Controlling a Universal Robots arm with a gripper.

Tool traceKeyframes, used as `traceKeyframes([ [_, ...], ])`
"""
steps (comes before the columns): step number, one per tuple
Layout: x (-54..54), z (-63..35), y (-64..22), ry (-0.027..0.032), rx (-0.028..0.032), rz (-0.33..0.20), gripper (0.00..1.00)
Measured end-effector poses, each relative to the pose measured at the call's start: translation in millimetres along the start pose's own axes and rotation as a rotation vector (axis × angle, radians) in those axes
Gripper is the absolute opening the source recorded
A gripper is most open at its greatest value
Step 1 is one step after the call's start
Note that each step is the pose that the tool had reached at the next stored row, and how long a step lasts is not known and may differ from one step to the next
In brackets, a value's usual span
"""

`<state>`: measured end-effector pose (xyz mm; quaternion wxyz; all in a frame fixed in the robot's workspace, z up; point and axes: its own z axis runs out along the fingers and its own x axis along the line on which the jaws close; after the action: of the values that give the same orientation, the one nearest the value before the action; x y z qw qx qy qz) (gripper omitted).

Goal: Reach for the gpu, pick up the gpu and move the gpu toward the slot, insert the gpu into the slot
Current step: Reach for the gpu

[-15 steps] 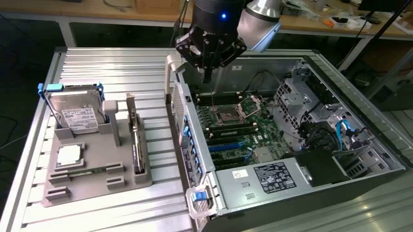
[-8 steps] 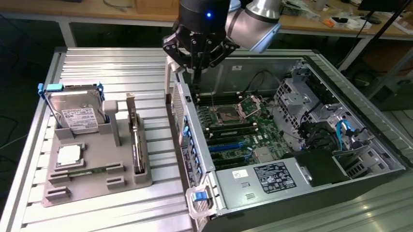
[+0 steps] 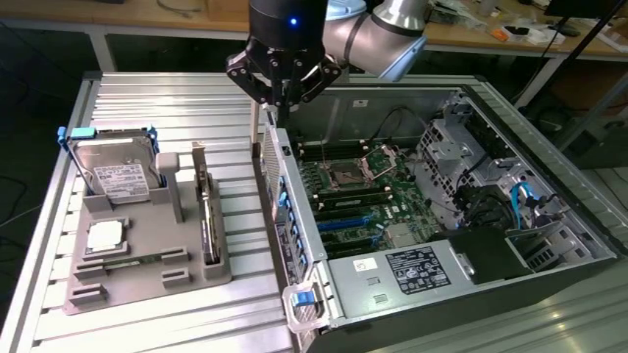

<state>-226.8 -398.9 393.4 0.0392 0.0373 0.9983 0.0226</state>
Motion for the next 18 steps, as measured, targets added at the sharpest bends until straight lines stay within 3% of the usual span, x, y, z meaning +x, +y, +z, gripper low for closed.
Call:
traceKeyframes([
  [5,1.6,0.1,-0.1,0.0004,0.0000,0.000,0.11],
  [13,21.0,-0.6,-1.6,0.0022,0.0001,0.001,0.11],
  [15,24.3,-0.9,-1.8,0.0066,0.0004,0.002,0.11],
  [18,27.5,-1.0,-2.0,0.0192,0.0007,0.005,0.11],
])
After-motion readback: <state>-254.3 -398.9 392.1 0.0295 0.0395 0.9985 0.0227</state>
